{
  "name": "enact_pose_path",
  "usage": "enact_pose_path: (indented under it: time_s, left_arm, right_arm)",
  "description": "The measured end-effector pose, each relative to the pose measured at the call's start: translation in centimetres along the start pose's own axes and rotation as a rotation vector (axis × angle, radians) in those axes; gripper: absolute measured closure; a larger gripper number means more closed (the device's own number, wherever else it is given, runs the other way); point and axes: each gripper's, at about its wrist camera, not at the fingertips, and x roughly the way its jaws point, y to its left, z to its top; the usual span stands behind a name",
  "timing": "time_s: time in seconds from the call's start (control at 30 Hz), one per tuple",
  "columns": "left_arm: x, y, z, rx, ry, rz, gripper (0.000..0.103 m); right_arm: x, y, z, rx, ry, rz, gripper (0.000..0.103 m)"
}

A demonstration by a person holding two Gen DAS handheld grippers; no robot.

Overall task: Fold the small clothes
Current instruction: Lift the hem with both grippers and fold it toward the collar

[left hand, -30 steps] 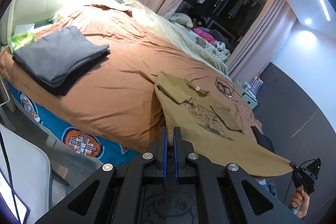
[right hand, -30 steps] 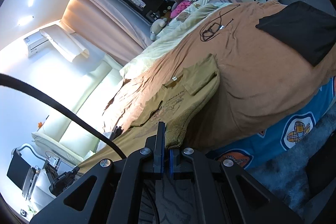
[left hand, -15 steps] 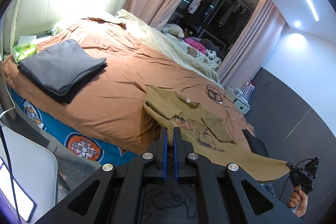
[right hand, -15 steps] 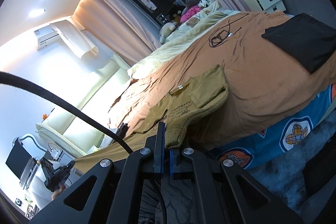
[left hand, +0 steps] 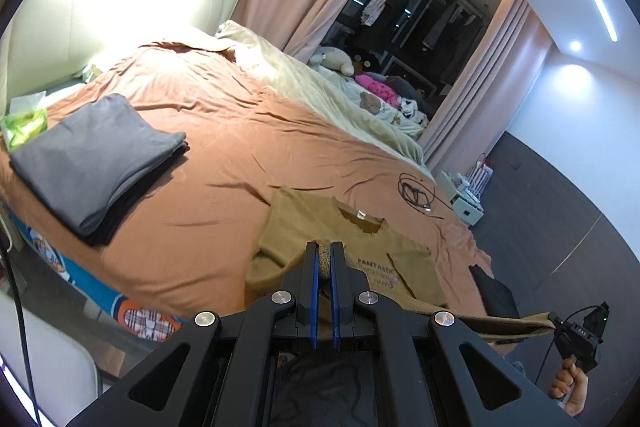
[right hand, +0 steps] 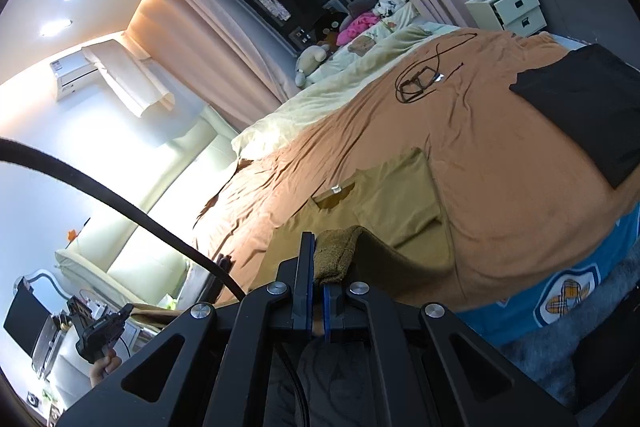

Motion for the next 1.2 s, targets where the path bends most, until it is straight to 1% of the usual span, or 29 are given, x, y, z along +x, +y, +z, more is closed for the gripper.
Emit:
enact_pose_path:
  time_s: [0.4,0.67,0.8,1.0,1.2]
  left_arm:
    - [9.6,0.3,3.7,0.001,0.091,0.054,0.098]
    - [17.2,1.1,5.9,-0.004,0.167,0.087,0.098]
    - [20.5,1.7,6.5,-0.005,0.194,0.107,0.098]
    - [25.8,3.1,6.8,-0.018,0.245,0.138,0.098]
    - [30.4,4.0,7.1,-0.018,0.287,0.166,0.098]
  right_arm:
    - [7.7,-1.4,4.5,0.045,0.061,-0.059,0.103]
    - [12.4,-2.0,6.9,0.071,0.106,-0.100,0.103]
    - [15.5,-2.4,8.1,0.086,0.135,-0.125,0.103]
    - [19.9,-2.6,8.9,0.090,0.181,-0.166,0.103]
    - [23.4,-3.4,9.7,0.097,0.211,-0.209,0.103]
